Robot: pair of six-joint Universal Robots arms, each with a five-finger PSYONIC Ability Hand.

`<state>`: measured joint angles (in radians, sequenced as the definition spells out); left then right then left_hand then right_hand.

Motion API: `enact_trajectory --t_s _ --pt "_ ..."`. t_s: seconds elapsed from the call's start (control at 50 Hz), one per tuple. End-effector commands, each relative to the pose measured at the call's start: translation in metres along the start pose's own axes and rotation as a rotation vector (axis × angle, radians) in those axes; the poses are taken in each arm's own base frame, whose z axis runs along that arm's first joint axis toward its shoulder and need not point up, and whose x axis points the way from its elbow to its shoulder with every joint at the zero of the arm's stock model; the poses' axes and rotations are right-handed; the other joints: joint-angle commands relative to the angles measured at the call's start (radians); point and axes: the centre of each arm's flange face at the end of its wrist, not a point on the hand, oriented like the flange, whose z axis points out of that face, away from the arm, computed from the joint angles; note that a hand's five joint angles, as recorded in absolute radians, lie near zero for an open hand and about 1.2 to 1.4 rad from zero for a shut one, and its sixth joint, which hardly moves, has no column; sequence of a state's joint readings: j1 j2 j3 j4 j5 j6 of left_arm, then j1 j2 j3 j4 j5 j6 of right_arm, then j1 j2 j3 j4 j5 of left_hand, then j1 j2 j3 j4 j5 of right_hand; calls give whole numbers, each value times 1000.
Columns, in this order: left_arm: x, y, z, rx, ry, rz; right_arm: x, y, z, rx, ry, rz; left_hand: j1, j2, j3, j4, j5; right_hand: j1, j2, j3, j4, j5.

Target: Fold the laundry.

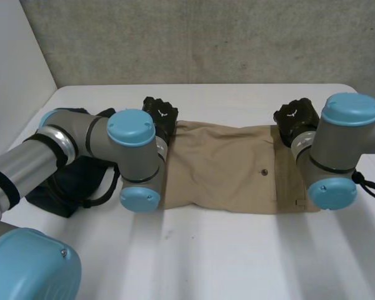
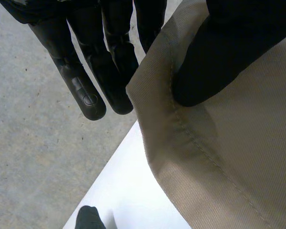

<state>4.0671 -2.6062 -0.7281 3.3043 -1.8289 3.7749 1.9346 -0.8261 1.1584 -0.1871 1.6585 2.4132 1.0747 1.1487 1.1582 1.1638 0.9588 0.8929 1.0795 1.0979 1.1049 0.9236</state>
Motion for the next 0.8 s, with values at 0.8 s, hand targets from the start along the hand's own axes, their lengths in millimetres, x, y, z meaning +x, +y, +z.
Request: enact_trajectory --t_s 0.8 --pt "-47 -17 -132 66 138 -342 14 76 -87 -229 -260 346 -900 -974 -984 -989 -959 -312 -499 -517 -524 -517"
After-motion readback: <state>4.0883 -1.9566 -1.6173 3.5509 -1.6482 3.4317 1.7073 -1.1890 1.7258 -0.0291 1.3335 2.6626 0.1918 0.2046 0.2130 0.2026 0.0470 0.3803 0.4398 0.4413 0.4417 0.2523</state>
